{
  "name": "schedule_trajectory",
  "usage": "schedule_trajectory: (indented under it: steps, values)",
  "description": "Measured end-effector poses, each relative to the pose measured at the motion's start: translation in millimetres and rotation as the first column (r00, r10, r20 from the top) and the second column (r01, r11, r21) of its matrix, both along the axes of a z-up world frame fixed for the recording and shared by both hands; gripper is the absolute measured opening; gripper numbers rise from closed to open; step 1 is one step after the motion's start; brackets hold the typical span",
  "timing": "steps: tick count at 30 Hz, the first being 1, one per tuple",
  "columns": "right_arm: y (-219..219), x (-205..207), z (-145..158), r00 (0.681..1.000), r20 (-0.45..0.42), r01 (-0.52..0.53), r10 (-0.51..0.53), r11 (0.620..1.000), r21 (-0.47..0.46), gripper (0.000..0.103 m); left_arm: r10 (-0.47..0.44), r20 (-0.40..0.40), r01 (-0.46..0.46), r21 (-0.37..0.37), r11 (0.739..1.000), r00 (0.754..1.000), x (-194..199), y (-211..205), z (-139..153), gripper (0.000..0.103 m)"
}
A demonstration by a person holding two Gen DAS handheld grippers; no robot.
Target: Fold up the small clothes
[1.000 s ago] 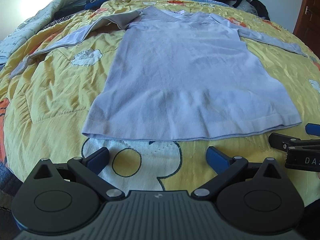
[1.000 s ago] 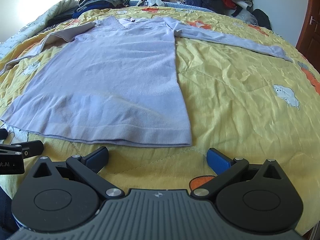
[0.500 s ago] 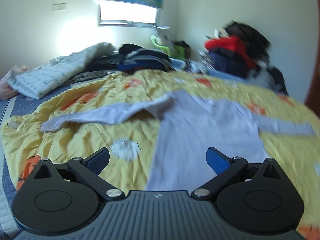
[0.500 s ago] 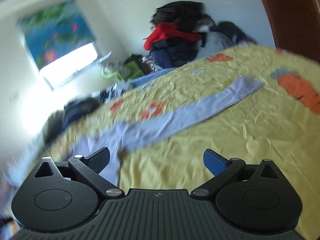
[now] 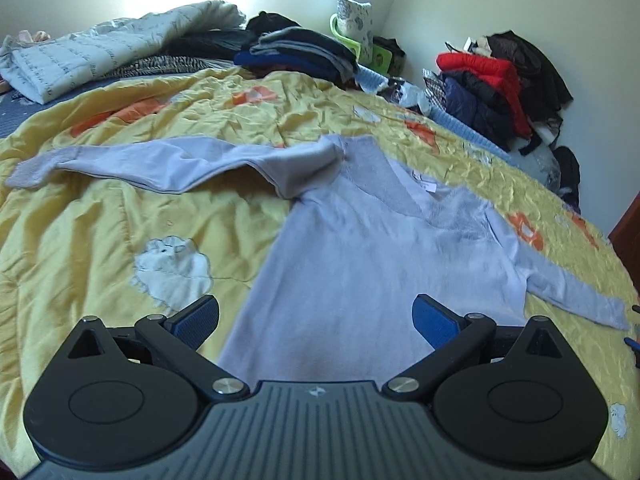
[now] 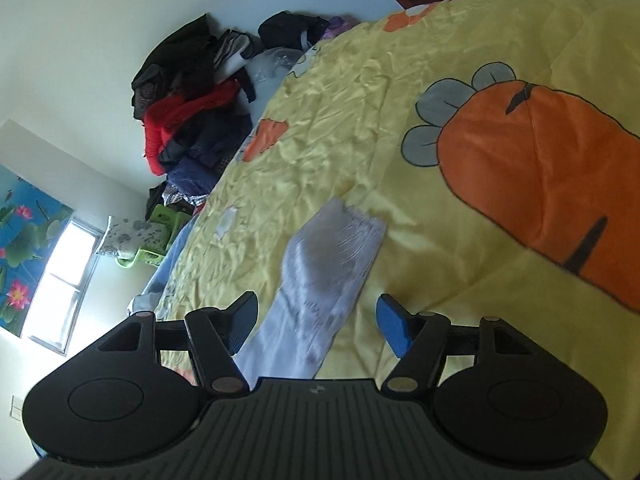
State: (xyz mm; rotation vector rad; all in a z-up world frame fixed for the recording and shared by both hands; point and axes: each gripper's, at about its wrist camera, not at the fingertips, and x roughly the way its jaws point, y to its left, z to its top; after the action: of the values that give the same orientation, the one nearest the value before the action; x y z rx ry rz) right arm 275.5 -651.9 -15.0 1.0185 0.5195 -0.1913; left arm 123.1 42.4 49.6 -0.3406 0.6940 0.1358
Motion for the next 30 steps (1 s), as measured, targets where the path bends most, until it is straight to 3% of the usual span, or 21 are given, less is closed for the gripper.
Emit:
schedule_trajectory:
  steps: [4,6,8,10,13,16,21,24,26,28,30]
  values:
    - [-5,17,-8,0.999,0.035,0.015,-0.016,0.999,0.031,0.061,-0.021,-0.012,0.021,0.010,1.000,1.000,12,-9,-3,0.103]
    - [-7,19,-9,0.998,0.050,0.030,-0.032,0.999,0.032,0.054,-0.022,-0.023,0.022,0.007,1.000,0.999,16,-11,-5,0.103]
    - [-14,16,-10,0.998,0.053,0.034,-0.035,0.999,0.034,0.038,-0.022,-0.034,0.022,-0.004,1.000,0.999,19,-11,-8,0.103]
    - [-16,15,-14,0.998,0.053,0.030,-0.032,0.999,0.033,0.031,-0.023,-0.039,0.022,-0.007,1.000,0.999,20,-11,-9,0.103]
    - [-20,14,-16,0.996,0.071,0.044,-0.048,0.997,0.059,0.029,-0.027,-0.041,0.027,-0.006,1.000,0.999,20,-10,-9,0.103]
    - [-21,15,-17,0.995,0.074,0.054,-0.059,0.996,0.073,0.012,-0.023,-0.035,0.022,-0.010,1.000,0.999,16,-7,-8,0.103]
    - [-4,9,-1,0.992,0.100,0.080,-0.077,0.997,-0.021,0.006,-0.010,-0.029,0.009,-0.029,1.000,1.000,5,1,-6,0.103]
    - [20,5,26,0.987,0.161,0.020,-0.007,0.997,-0.076,0.006,-0.009,0.000,0.009,-0.057,0.998,1.000,-4,8,-2,0.103]
    - [47,3,50,0.972,0.220,-0.065,0.088,0.992,-0.107,0.006,-0.024,0.031,0.027,-0.098,0.995,0.999,-8,13,3,0.103]
    - [87,2,76,0.932,0.296,-0.180,0.207,0.977,-0.118,0.006,-0.058,0.074,0.072,-0.201,0.977,0.996,-10,21,6,0.103]
    - [139,1,99,0.866,0.360,-0.319,0.348,0.937,-0.138,0.006,-0.091,0.111,0.128,-0.388,0.913,0.990,-7,31,4,0.103]
